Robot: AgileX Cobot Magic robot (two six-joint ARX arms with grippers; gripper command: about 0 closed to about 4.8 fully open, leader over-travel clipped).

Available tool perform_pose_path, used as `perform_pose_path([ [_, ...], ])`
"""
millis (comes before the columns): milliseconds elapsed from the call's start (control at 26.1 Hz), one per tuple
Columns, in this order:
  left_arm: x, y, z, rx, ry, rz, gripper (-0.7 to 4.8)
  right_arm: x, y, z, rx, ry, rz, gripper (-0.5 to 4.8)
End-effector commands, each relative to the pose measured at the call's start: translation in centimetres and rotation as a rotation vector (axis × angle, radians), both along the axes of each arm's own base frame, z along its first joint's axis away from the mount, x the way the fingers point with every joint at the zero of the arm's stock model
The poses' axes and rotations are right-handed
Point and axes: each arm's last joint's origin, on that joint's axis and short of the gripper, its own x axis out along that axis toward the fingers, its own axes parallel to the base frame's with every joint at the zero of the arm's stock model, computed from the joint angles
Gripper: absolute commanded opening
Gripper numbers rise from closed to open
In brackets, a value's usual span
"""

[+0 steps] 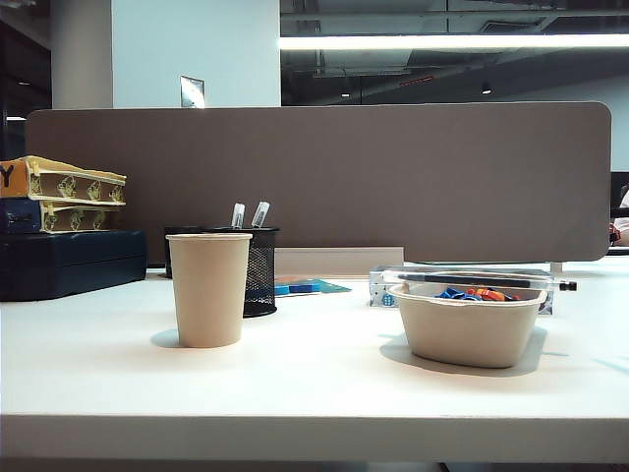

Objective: Pick up one pen and put it in the pen container.

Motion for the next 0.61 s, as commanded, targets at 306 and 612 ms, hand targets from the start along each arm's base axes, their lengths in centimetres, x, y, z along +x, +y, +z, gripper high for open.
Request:
perform_pose_path([
  [306,1.2,-0.4,-0.6,0.011,0.051,-0.078,0.36,2.5,0.8,-1.1,-0.015,0.116,0.085,0.96],
  [612,3.0,-1.1,-2.2,0.018,0.164,-0.174,0.58,4.7,1.3,-2.4,-0.031,0.189,0.154,1.00],
])
